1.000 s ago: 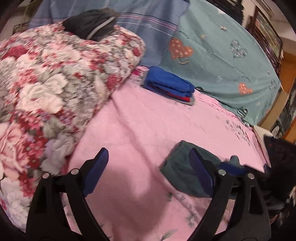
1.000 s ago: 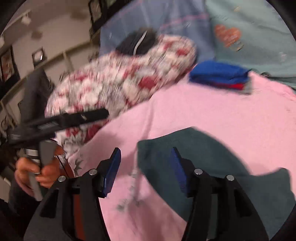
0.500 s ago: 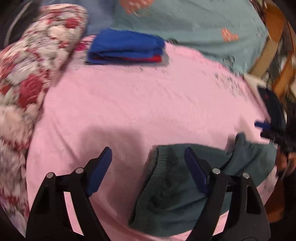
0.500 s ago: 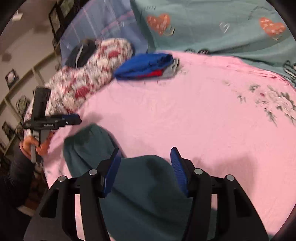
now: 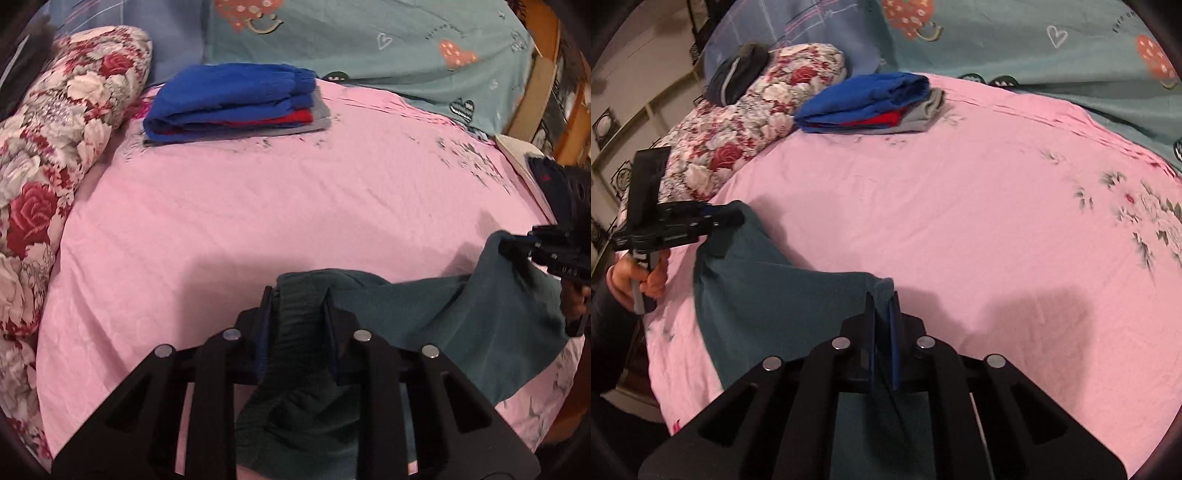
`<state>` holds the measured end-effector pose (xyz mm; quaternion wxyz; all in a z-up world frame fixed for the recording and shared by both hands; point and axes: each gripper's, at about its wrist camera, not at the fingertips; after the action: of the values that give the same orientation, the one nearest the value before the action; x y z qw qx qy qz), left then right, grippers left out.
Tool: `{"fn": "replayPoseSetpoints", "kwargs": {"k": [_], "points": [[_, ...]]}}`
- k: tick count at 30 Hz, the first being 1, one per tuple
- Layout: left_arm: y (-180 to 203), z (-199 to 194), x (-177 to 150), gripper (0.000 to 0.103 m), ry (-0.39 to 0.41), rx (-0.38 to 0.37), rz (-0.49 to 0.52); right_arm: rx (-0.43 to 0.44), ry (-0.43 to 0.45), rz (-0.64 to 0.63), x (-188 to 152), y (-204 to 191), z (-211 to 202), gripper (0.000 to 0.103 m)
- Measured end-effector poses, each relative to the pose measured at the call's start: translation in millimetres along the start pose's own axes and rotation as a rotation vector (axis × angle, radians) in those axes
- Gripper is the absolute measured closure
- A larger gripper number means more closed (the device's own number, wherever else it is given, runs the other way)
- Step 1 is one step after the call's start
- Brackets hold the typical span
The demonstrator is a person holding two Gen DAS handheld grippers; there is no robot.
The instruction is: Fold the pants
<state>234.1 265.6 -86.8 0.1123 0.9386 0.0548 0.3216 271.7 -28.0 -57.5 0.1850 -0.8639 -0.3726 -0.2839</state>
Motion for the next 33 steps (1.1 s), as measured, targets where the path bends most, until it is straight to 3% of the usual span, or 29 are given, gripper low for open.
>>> {"fn": "replayPoseSetpoints", "kwargs": {"k": [1,3,4,5,8,10,13,17,18,19,21,22,24,26,27,29,30,31,33], "points": [[0,6,-1,0.075,-0.017,0.017,-0.004,-0.016,-0.031,0.004,-2,0,10,0.091],[1,19,-3,0.044,-0.036,0.107,-0.006,-0.068,-0.09,-0.001,-7,-2,29,0.073],[-2,19,-2,0.017,-0.03,0.18,-0.013,-0.096,-0.084,0.009,-11,-2,26,0.063],[-7,15,-1,0.011,-0.014,0.218,-0.026,-0.108,-0.067,0.026,-17,2,14,0.063],[-31,-13,7,0.01,0.008,0.131,-0.116,-0.117,0.027,0.035,-24,-11,-26,0.059],[-41,-27,7,0.012,0.024,0.134,-0.155,-0.074,0.067,-0.006,-32,-29,-47,0.057],[-40,-27,0,0.012,-0.01,0.149,-0.105,0.013,0.066,-0.057,-49,-56,-54,0.052],[-27,-10,-12,0.016,-0.093,0.106,-0.05,-0.02,0.027,-0.089,-70,-73,-46,0.052],[-21,-7,-12,0.025,-0.098,0.097,-0.031,-0.007,0.029,-0.074,-75,-74,-47,0.052],[-14,-2,-11,0.043,-0.099,0.097,-0.004,0.001,0.033,-0.059,-78,-75,-48,0.052],[-4,8,-6,0.067,-0.094,0.117,0.042,0.002,0.046,-0.031,-86,-76,-54,0.052],[3,14,-2,0.074,-0.078,0.147,0.063,-0.009,0.06,-0.014,-91,-75,-60,0.052],[17,20,6,0.076,-0.012,0.229,0.109,-0.026,0.101,0.052,-104,-68,-77,0.052],[24,19,15,0.074,0.031,0.241,0.099,-0.045,0.154,0.159,-125,-53,-100,0.052],[24,17,17,0.067,0.035,0.239,0.077,-0.057,0.175,0.212,-137,-45,-113,0.052],[22,11,18,0.041,0.052,0.277,0.047,-0.115,0.223,0.327,-168,-28,-142,0.052],[20,8,15,0.022,0.07,0.311,0.047,-0.172,0.257,0.395,-190,-18,-164,0.051],[17,4,13,0.016,0.081,0.339,0.053,-0.226,0.288,0.454,-209,-8,-184,0.048],[7,1,9,0.014,0.072,0.381,0.045,-0.348,0.35,0.588,-252,13,-226,0.048]]}}
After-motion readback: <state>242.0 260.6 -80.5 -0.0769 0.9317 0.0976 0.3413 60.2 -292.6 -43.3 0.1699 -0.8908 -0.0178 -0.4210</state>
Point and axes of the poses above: each gripper's, at about its wrist camera, not at the fingertips, and z roughly the way its jaws point, y to its right, x to its top, and after that the axes turned 9 degrees about -z, right-handed
